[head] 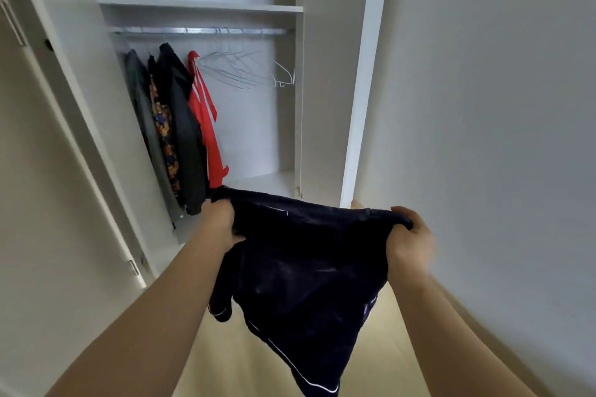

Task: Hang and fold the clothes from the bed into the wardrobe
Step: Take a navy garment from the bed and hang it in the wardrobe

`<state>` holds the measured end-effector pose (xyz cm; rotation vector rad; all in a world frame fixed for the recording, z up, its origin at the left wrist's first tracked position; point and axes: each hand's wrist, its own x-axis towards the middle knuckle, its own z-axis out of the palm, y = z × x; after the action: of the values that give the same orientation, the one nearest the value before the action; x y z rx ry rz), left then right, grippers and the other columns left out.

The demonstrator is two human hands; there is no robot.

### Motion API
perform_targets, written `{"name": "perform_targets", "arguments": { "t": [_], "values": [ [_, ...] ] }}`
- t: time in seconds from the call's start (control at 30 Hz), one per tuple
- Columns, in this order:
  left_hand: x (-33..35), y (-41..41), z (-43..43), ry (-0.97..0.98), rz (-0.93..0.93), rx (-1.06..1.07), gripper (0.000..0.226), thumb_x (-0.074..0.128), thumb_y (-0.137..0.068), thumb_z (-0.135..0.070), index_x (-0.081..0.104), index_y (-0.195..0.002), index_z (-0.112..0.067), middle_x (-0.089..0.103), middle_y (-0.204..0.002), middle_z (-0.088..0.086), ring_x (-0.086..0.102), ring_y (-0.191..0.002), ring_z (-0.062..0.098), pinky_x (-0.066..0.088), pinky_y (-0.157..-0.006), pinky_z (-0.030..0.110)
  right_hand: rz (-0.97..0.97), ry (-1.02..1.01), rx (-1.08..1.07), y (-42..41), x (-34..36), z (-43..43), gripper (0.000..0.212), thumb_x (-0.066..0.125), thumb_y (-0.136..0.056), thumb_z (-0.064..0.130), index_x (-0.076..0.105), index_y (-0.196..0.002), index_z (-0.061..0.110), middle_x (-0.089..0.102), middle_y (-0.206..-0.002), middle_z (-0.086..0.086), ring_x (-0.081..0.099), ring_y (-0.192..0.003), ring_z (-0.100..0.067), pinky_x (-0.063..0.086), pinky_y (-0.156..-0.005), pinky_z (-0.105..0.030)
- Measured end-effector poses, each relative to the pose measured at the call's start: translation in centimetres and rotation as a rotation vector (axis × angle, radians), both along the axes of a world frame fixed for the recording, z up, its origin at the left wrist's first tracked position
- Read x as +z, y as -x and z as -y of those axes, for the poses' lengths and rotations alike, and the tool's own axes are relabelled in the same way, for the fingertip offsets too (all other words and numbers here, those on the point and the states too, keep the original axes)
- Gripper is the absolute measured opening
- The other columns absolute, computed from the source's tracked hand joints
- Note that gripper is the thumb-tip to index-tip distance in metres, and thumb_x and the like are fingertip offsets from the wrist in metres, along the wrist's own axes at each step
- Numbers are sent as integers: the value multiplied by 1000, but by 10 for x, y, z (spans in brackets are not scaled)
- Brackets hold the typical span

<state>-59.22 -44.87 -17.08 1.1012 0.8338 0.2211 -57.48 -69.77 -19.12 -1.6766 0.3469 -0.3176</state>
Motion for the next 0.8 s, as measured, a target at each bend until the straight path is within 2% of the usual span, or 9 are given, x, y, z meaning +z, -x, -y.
{"name": "perform_targets", "arguments": {
  "t": [0.07,0.1,0.17,0.2,0.3,0.4,0.5,0.67,0.8],
  "values": [
    [10,-15,-13,62,49,78,35,48,-92,-8,50,-127,-9,58,-117,17,58,-101,34,49,-62,45,-49,63,113,-20,-10,-18,42,32,-77,-7,61,-81,22,64,-89,-2,55,-74,-15,42,-60,-21],
    [15,-20,-18,80,59,120,35,46,-93,-7,51,-127,-7,57,-120,19,57,-103,34,49,-65,45,-85,103,149,-27,-16,-26,41,31,-77,-8,62,-81,19,63,-95,-9,54,-73,-18,43,-61,-22],
    [26,-31,-25,119,101,172,23,42,-95,-5,56,-112,-3,59,-115,20,59,-94,32,49,-63,41,-162,165,219,-44,-27,-42,40,30,-78,-7,62,-93,11,56,-110,-16,53,-76,-24,44,-68,-25],
    [28,-38,-28,92,135,186,18,41,-94,-3,56,-105,-3,60,-108,19,59,-84,31,50,-59,38,-188,191,264,-53,-32,-50,36,32,-78,-6,60,-94,9,54,-112,-15,51,-73,-23,42,-64,-24],
    [27,-66,-36,-63,231,189,29,42,-90,7,57,-110,-9,59,-92,13,57,-73,24,49,-51,33,-247,266,427,-86,-44,-73,14,48,-76,-3,54,-81,8,55,-88,-11,44,-59,-15,32,-45,-20],
    [27,-97,-43,-141,236,210,28,44,-87,12,60,-97,-9,59,-92,15,57,-72,24,49,-53,30,-262,314,582,-121,-52,-89,12,63,-76,11,51,-74,8,51,-65,-4,46,-57,-14,36,-51,-25],
    [36,-137,-59,-237,254,270,32,45,-84,16,59,-87,-12,59,-83,13,58,-65,22,48,-43,22,-189,305,603,-168,-50,-105,15,60,-80,17,46,-73,16,53,-68,1,48,-58,-11,35,-51,-23],
    [41,-201,-97,-523,214,392,37,48,-78,12,61,-83,-22,61,-93,11,59,-73,21,52,-65,31,-112,258,693,-271,-32,-130,21,48,-84,8,56,-86,28,60,-80,8,57,-71,-6,38,-54,-19],
    [12,-225,-115,-626,64,472,37,49,-80,9,58,-89,-26,59,-98,9,57,-81,26,48,-67,35,-152,152,628,-320,-36,-149,17,45,-83,9,51,-84,26,61,-72,-1,56,-57,-14,39,-48,-23]
  ]
}}
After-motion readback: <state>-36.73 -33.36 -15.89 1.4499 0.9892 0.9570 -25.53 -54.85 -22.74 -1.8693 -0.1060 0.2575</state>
